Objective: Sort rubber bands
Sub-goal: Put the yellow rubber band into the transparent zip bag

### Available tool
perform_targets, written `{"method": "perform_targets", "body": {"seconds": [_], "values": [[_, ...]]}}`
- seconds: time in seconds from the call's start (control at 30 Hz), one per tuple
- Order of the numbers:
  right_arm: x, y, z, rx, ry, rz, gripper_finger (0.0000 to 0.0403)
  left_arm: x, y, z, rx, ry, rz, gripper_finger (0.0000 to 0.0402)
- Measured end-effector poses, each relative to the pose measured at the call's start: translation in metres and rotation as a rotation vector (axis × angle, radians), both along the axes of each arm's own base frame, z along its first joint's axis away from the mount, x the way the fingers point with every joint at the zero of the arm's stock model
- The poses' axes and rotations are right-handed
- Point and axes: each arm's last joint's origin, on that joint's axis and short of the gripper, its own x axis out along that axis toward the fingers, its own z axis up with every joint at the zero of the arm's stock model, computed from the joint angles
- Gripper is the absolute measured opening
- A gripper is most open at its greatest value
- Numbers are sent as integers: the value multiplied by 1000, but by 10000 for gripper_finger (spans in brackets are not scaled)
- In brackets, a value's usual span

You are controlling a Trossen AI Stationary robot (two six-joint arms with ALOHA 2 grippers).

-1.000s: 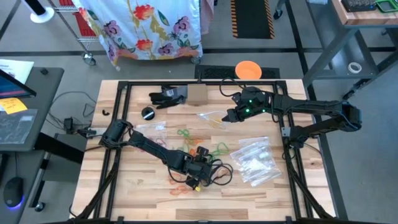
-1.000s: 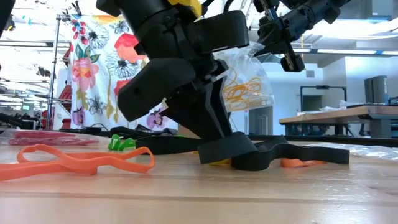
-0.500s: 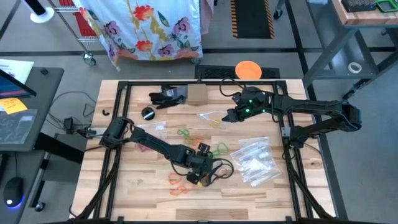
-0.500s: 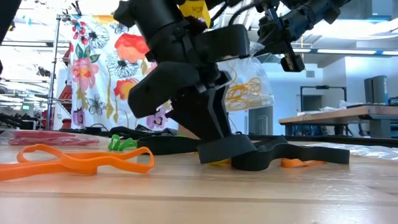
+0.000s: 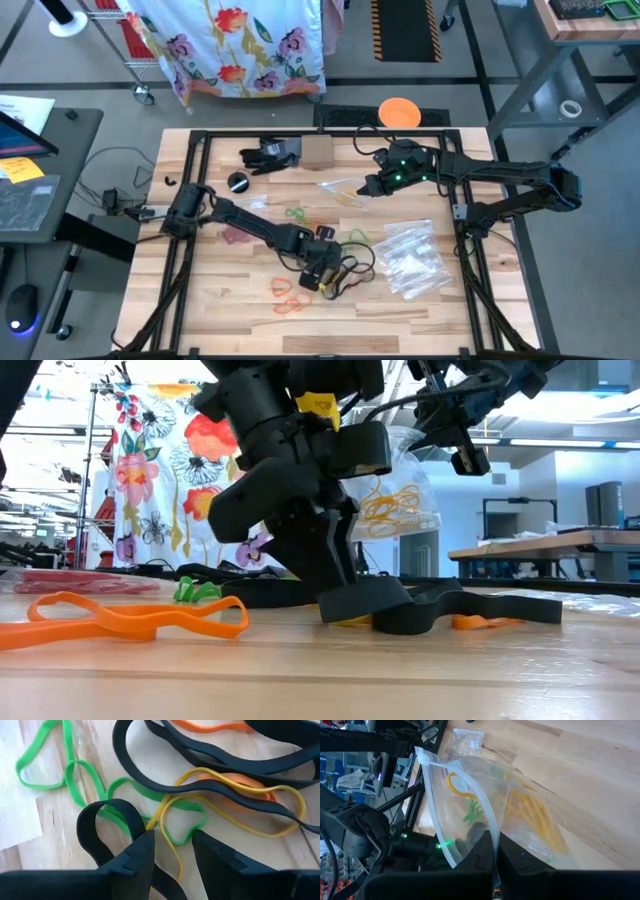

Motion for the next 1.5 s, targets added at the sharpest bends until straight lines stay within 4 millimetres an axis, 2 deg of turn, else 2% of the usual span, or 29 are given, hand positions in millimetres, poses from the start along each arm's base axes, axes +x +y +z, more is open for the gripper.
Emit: {"method": "perform_targets", "body": {"seconds": [0.2, 0.27, 0.37, 0.4, 0.57, 0.73, 0.8, 1.0, 1.17, 1.33, 1.43, 1.5], "values": [[0, 0, 0, 0, 0, 0, 0, 0, 7, -1, -89, 37, -17, 117], [0, 0, 0, 0, 0, 0, 0, -3, 8, -2, -93, 70, -19, 89], [0, 0, 0, 0, 0, 0, 0, -6, 9, -4, -91, 107, -19, 21], [0, 0, 0, 0, 0, 0, 0, -6, 9, -4, -91, 113, -14, 12], [0, 0, 0, 0, 1, 0, 0, -8, 6, 1, -80, 131, -10, 2], [0, 0, 0, 0, 1, 0, 0, -15, -3, 17, -71, 159, -29, 1], [0, 0, 0, 0, 1, 1, 0, -18, -11, 30, -78, 130, -56, 1], [0, 0, 0, 0, 2, 1, 0, -39, -30, 90, -114, -12, -130, 0], [0, 0, 0, 0, 1, 1, 0, -66, -42, 150, -114, -223, -192, 0], [0, 0, 0, 0, 0, 0, 0, -81, -37, 193, -35, -446, -139, 0], [0, 0, 0, 0, 0, 0, 0, -84, -29, 207, -14, -521, -124, 0], [0, 0, 0, 1, 1, 0, 0, -82, -22, 209, -1, -537, -109, 0]]}}
